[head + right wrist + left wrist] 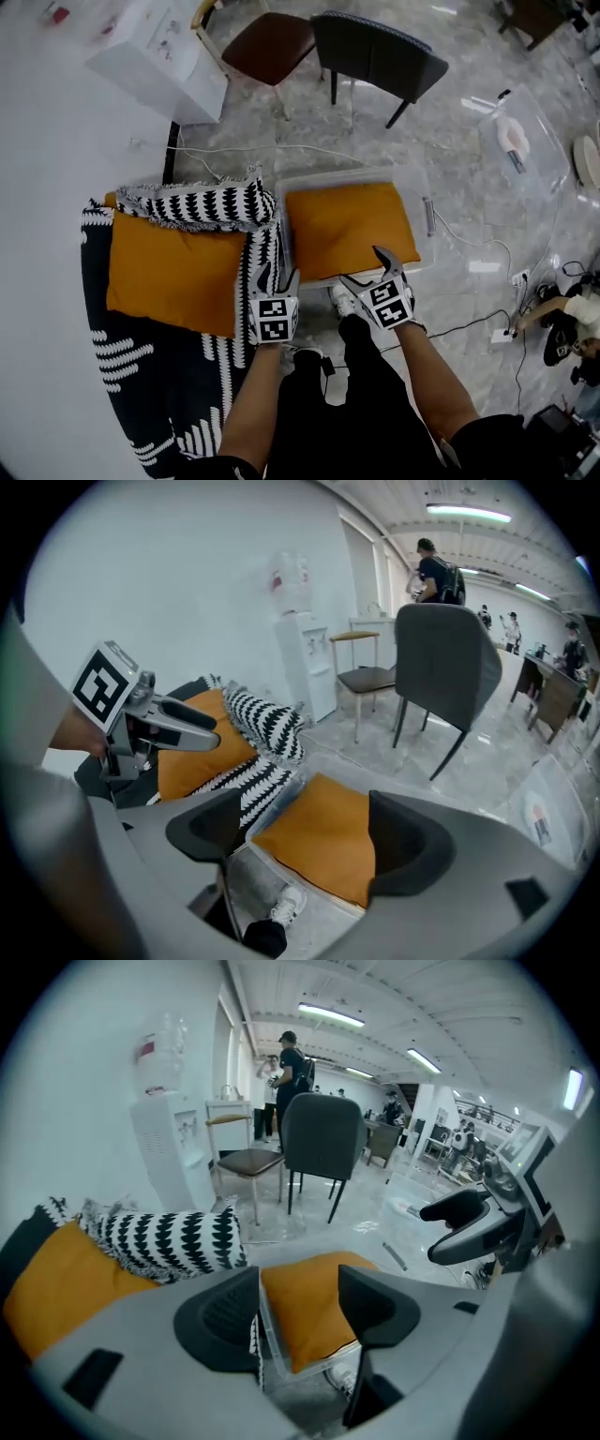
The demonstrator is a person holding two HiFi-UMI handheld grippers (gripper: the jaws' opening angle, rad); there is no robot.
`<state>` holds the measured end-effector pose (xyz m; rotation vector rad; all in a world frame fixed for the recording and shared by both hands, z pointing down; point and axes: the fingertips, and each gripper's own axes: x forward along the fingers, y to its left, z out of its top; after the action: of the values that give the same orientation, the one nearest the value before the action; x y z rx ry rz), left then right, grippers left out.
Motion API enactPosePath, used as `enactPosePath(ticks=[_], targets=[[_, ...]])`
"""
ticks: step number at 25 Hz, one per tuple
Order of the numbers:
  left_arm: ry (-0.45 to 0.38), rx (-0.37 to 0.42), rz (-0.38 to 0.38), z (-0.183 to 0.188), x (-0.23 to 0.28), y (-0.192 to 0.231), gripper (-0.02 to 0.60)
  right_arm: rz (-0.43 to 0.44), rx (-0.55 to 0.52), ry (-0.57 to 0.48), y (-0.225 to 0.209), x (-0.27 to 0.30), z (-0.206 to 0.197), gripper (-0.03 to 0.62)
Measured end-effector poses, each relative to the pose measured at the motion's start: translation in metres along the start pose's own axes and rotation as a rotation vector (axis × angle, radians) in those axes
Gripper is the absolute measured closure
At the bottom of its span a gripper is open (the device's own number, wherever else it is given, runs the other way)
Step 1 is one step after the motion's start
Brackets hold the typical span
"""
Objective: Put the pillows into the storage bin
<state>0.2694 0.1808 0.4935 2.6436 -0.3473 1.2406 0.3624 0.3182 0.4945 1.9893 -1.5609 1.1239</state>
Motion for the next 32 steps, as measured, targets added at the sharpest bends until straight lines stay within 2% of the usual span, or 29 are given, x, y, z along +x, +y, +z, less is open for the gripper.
enactPosePath(ticks=[4, 11, 20, 23, 26, 32], targets=[[-0.007, -0.08, 0.096, -0.023, -0.032, 0.055, 0.305, 0.078, -0.125, 0.027, 0.05, 0.032, 0.021, 0.149], [-0.008, -0.275, 0.251, -0.087, -0.094, 0.135, 0.29, 0.198, -0.324, 0.009, 0.146, 0.078, 0.072, 0.152], [-0.046, -0.459, 0.371, -0.145, -0.141, 0.202, 0.282, 0.335, -0.508, 0.023, 0.259, 0.138, 0.106, 0.152], [-0.068, -0.538, 0.434, -0.169, -0.157, 0.22, 0.271, 0.386, -0.573, 0.029, 0.296, 0.154, 0.113, 0.152], [-0.082, -0.631, 0.501, -0.197, -0.165, 0.232, 0.264, 0.438, -0.636, 0.045, 0.321, 0.172, 0.11, 0.152], [-0.137, -0.737, 0.594, -0.238, -0.168, 0.28, 0.264, 0.504, -0.699, 0.045, 0.368, 0.22, 0.113, 0.149]])
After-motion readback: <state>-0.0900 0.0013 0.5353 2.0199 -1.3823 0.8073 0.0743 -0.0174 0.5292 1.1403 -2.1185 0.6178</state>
